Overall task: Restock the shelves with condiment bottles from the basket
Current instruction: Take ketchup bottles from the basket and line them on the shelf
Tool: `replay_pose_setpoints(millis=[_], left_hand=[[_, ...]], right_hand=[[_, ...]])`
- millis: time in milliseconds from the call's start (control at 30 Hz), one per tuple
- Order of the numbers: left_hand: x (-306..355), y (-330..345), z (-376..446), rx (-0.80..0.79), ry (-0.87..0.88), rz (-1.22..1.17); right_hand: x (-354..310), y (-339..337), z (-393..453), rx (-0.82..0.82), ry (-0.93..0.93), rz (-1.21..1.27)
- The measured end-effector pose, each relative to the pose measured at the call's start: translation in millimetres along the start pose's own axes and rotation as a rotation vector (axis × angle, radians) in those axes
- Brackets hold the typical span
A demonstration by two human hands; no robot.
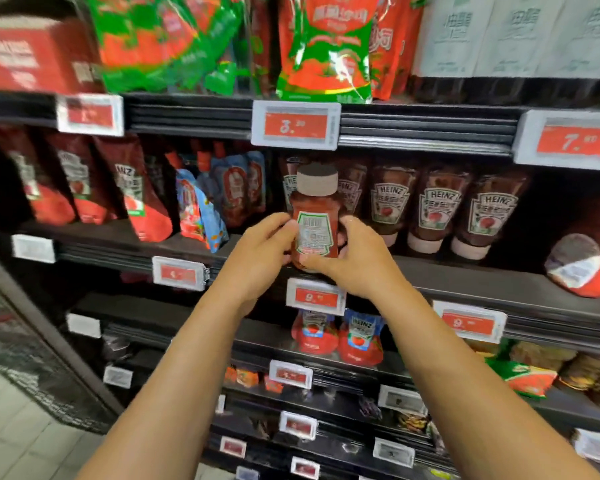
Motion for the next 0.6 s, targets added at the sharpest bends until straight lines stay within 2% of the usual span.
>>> replay_pose_setpoints(millis=[67, 267, 367, 433, 500, 600], left_hand=[[-0.1, -7.1, -1.6, -0.007, -0.008, -0.021], [2.7, -19.1, -12.5, -0.084, 0.052, -0.092], [6.4, -33.3, -14.2, -0.073, 0.083, -0.222], [15.5, -46.0, -16.9, -0.043, 0.196, -0.243], [26.4, -50.6, -20.1, -0.006, 0.334, -0.095], [31.4, -34.3, -19.5, 0.015, 0.43, 0.202]], right_hand=[[-4.5, 5.7, 3.0, 0.003, -0.012, 0.134], [-20.3, -1.8, 6.2, 0.028, -0.12, 0.188], [-31.2, -16.4, 10.9, -0.101, -0.157, 0.197], [-38.8, -30.5, 14.9, -0.189, -0.156, 0.124], [-46.9, -48.3, 19.9, -0.197, -0.136, -0.004], [-44.6, -65.3, 28.7, -0.092, -0.03, 0.024]])
Point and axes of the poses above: each hand's wrist, its own z-axis towards the middle knuckle, its own y-axis out of the palm, x = y × z, the point moved 8 cm from there along z, towards the middle knuckle, and after that the axes turned 13 degrees about -y, right-handed, at the moved point
